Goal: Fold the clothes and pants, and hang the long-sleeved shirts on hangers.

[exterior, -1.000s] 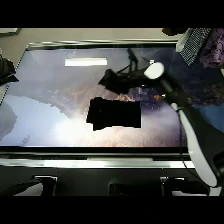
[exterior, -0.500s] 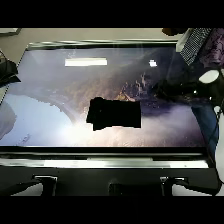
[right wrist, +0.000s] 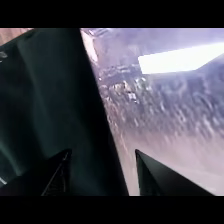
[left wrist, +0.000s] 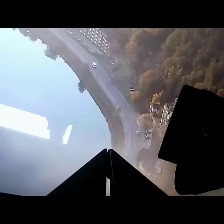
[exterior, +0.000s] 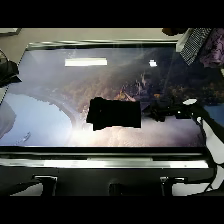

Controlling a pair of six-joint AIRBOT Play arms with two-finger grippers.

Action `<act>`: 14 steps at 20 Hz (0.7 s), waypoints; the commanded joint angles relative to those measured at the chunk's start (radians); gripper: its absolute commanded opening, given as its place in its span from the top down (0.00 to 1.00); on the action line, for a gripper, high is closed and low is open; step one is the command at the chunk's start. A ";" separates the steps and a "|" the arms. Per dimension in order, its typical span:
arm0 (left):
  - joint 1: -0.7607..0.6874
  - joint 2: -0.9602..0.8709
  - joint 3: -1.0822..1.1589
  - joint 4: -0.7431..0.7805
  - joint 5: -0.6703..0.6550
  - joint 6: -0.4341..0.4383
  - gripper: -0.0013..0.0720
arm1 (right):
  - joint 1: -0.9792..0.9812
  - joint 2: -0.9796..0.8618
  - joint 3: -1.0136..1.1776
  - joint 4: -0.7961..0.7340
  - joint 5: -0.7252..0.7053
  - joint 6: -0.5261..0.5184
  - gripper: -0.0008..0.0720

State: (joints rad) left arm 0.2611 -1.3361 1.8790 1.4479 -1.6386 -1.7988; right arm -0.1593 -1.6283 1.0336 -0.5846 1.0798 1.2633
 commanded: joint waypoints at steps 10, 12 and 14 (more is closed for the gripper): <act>-0.026 -0.005 0.000 0.000 0.000 0.000 0.96 | 0.143 -0.029 0.017 0.083 -0.092 -0.046 0.95; -0.028 -0.005 0.000 0.000 0.000 0.000 0.96 | 0.143 0.000 0.093 0.057 -0.093 -0.006 0.95; -0.028 -0.005 0.000 0.000 0.000 0.000 0.96 | 0.143 0.019 0.219 -0.046 -0.092 0.101 0.95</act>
State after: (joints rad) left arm 0.2356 -1.3399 1.8793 1.4475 -1.6386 -1.7992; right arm -0.0185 -1.6356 1.1347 -0.5404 0.9966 1.2606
